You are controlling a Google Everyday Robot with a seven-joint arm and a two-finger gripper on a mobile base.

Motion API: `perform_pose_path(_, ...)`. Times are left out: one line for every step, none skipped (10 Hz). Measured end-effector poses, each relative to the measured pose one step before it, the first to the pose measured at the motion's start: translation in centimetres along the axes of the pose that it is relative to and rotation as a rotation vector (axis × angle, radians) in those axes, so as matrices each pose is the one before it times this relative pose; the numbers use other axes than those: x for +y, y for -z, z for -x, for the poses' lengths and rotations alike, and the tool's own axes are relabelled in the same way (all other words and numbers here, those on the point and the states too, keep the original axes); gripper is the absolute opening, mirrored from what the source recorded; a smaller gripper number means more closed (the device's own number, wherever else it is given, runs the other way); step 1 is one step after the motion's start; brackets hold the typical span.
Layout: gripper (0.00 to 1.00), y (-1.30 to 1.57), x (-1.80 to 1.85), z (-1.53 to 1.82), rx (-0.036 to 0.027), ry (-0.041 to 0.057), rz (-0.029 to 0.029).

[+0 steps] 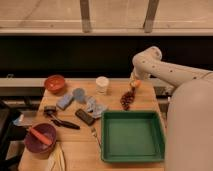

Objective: Place apple in tray

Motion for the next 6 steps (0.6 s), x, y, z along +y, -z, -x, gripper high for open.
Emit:
perform_pose_path(0.62,-0.356,-0.086,0.207,0.00118,-0.00587,0.00285)
perform_pose_path(0.62,-0.536,-0.18,0.283,0.00216,-0.00704,0.00249)
perform_pose_path(0.62,-0.266,0.007,0.188,0.00212,-0.00006,0.00306)
perform_pose_path(0.62,-0.312,0.083,-0.012,0.00293,0.00163,0.00221)
perform_pose_path(0.62,-0.811,0.293,0.02,0.00669,0.00818,0.0063)
perform_pose_path(0.62,-0.77,0.271,0.111,0.00746,0.00715,0.0077)
